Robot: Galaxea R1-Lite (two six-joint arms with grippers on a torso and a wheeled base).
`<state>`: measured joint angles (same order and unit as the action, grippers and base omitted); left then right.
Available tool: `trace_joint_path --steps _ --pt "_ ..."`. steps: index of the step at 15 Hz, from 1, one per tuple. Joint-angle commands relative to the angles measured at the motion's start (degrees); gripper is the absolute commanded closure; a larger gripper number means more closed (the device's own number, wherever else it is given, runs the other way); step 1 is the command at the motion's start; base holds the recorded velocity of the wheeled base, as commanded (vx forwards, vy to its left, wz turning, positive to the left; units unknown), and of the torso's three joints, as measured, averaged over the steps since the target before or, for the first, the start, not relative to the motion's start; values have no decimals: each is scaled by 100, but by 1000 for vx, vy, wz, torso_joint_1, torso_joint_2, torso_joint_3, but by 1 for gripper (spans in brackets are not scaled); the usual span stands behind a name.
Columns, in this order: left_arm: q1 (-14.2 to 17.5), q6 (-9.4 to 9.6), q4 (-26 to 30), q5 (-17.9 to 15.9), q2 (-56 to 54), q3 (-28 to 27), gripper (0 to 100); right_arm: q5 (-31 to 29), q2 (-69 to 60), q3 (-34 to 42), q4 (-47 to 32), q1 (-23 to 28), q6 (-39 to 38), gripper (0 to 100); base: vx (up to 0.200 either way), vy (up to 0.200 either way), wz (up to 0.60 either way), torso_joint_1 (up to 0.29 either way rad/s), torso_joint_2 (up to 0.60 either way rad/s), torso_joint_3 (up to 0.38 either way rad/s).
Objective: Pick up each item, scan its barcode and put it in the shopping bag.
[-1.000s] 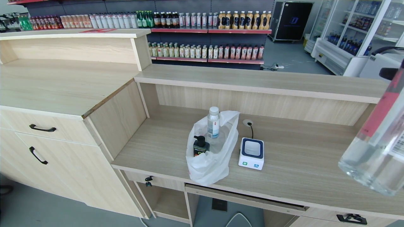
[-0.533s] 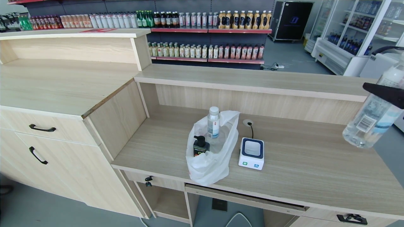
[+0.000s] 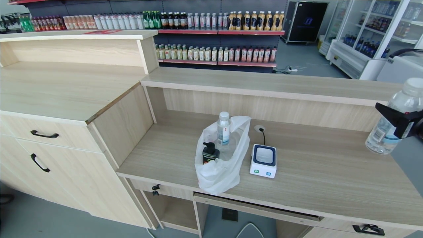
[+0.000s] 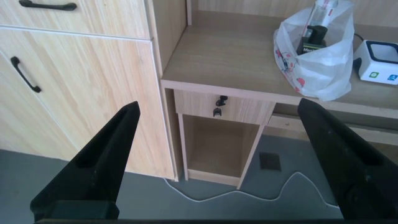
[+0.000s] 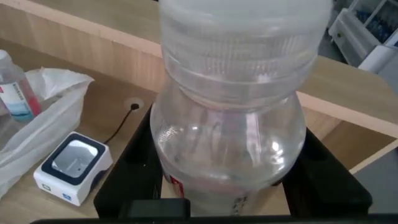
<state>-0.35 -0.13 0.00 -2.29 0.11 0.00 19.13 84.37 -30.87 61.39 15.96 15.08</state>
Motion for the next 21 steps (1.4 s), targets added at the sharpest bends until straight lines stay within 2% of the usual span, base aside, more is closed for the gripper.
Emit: trace_joint_path --steps 1,7,11,14,21 --pt "0 -4 0 1 -2 0 0 21 457 -33 171 -31 48 100 0 0 600 2 7 2" --pt "0 -4 0 1 -2 0 0 601 1284 -227 839 -339 953 100 0 0 600 5 1 2" --pt "0 -4 0 1 -2 0 0 733 2022 -218 1683 -497 1647 100 0 0 0 0 0 0" --pt "0 -4 0 1 -2 0 0 1427 2593 -227 2272 -506 1946 100 0 0 0 0 0 0" --pt "0 -4 0 1 -2 0 0 1550 3331 -332 2861 -638 2025 100 0 0 0 0 0 0"
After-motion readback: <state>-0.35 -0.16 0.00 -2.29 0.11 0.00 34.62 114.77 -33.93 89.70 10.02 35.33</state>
